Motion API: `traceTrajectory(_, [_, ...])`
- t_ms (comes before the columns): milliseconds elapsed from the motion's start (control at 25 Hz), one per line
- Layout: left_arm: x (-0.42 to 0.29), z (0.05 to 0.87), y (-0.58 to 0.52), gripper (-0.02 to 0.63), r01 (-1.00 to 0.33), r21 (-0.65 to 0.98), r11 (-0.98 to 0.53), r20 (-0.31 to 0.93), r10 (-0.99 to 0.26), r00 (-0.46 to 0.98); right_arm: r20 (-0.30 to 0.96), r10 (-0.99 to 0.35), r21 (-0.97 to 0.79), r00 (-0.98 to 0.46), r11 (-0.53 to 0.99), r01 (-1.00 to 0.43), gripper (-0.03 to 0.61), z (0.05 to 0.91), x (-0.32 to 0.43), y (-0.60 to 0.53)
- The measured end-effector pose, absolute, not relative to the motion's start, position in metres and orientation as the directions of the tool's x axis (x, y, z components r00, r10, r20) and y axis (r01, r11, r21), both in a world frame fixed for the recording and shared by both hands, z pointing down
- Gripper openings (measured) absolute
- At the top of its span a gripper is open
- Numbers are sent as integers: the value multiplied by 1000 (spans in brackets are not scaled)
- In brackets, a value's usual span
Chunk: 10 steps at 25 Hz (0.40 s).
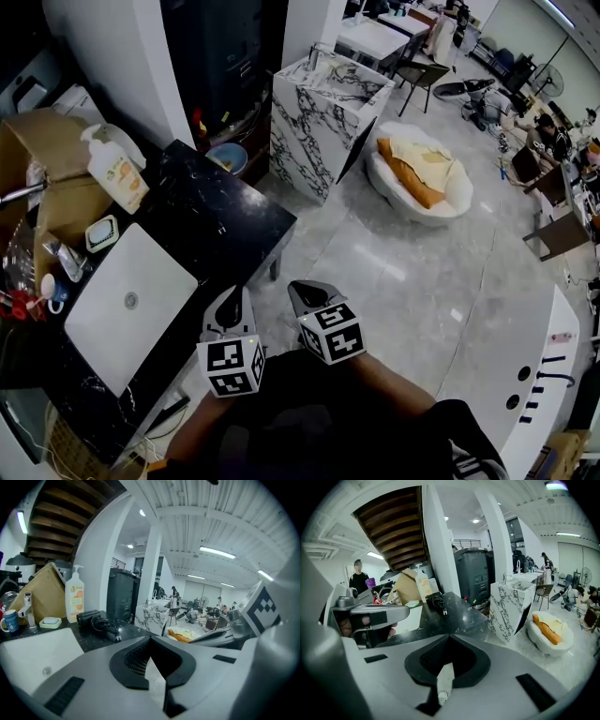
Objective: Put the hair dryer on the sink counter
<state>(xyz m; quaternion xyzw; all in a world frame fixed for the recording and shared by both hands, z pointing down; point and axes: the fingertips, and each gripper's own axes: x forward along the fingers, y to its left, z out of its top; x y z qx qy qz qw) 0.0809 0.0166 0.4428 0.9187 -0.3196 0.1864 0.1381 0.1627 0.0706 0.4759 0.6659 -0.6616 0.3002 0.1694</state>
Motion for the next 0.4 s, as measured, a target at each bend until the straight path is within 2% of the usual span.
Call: traceTrajectory(400, [81, 453, 20, 8, -634, 138, -761, 434, -529, 729, 627, -778, -172, -50, -76, -982, 14, 485, 164, 75])
